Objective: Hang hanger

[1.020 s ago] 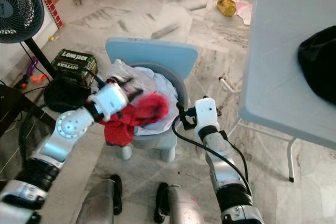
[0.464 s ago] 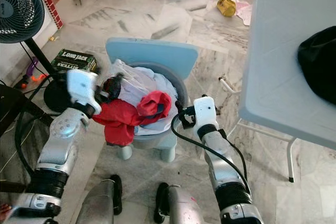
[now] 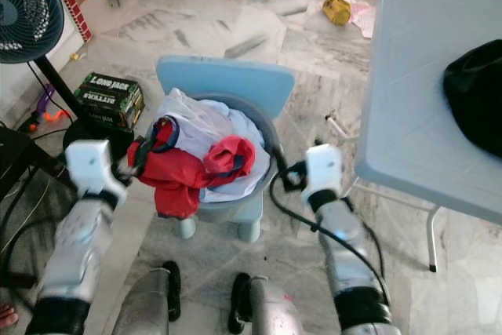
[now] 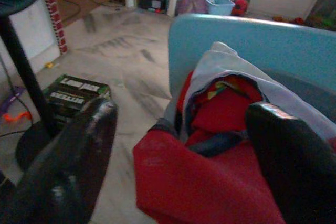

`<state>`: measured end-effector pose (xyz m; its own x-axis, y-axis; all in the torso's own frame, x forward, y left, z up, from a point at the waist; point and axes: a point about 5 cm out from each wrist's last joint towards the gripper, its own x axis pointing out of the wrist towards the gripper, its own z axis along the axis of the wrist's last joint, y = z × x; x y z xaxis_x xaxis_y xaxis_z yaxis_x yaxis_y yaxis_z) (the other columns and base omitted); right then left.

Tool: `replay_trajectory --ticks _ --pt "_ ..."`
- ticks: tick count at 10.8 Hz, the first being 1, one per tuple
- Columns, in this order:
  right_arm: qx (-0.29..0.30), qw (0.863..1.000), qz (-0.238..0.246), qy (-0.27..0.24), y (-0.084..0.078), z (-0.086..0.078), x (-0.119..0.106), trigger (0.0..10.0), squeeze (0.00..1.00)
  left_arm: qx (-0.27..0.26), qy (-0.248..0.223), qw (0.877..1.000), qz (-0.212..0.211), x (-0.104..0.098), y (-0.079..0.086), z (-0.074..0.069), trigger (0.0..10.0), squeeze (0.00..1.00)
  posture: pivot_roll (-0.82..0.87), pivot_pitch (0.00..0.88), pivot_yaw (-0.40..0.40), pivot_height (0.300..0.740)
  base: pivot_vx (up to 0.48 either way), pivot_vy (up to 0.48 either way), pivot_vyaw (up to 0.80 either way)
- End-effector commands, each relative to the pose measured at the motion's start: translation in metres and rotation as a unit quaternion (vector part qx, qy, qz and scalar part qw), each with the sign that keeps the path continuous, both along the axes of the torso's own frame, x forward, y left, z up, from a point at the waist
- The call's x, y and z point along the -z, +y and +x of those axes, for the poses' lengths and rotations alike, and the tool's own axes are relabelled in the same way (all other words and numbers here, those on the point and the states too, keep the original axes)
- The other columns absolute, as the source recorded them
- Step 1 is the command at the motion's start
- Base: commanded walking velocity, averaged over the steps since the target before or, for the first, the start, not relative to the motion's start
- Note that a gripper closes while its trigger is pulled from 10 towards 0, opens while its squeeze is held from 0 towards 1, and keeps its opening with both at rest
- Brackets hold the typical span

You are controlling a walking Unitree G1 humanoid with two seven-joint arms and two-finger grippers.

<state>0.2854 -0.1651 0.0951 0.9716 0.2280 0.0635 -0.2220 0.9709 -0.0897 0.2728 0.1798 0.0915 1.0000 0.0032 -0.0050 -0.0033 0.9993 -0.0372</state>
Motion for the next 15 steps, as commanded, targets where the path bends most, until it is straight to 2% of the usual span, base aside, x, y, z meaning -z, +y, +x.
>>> replay_trajectory --ticks 1,3,4,5,7,11,12,14,15 --pt "-0.003 1.0 0.017 -0.011 -0.003 -0.002 -0.009 10.0 0.0 -0.009 0.009 1.0 0.001 0.003 0.002 -0.006 10.0 0.0 0.08 0.202 -0.122 0.74 0.0 0.0 0.0" --pt "-0.013 0.999 0.031 -0.03 0.004 0.005 -0.022 10.0 0.0 -0.034 0.001 0.999 0.014 0.002 0.005 -0.006 10.0 0.0 0.09 0.204 -0.124 0.74 0.0 0.0 0.0" --pt "-0.012 0.999 0.03 -0.025 0.006 0.008 -0.02 10.0 0.0 -0.034 -0.006 0.999 -0.001 -0.003 -0.001 0.005 10.0 0.0 0.09 0.21 -0.131 0.74 0.0 0.0 0.0" --pt "-0.012 0.999 0.03 -0.023 0.006 0.007 -0.019 10.0 0.0 -0.029 -0.006 1.0 -0.001 -0.003 -0.003 0.007 10.0 0.0 0.09 0.212 -0.138 0.74 0.0 0.0 0.0" --pt "-0.024 0.999 0.026 -0.017 0.011 0.004 -0.021 10.0 0.0 0.012 0.008 1.0 -0.005 -0.002 -0.021 0.023 10.0 0.0 0.06 0.217 -0.145 0.74 0.0 0.0 0.0" --pt "-0.031 0.999 0.016 -0.012 0.011 -0.004 -0.025 10.0 0.0 0.041 0.04 0.998 -0.006 -0.001 -0.032 0.049 10.0 0.0 0.01 0.254 -0.164 0.74 0.0 0.0 0.0" --pt "-0.035 0.999 0.01 -0.004 0.01 -0.01 -0.026 10.0 0.0 0.065 0.058 0.996 -0.016 0.001 -0.042 0.057 10.0 0.0 -0.02 0.268 -0.176 0.74 0.0 0.0 0.0" --pt "-0.03 1.0 0.002 0.002 0.003 -0.014 -0.026 10.0 0.0 0.078 0.066 0.994 -0.046 0.004 -0.049 0.068 10.0 0.0 -0.06 0.282 -0.191 0.74 0.0 0.0 0.0" --pt "-0.027 1.0 -0.004 0.005 -0.001 -0.017 -0.028 10.0 0.0 0.088 0.075 0.991 -0.06 0.005 -0.055 0.075 9.6 0.0 -0.07 0.286 -0.195 0.74 0.0 0.0 0.0"
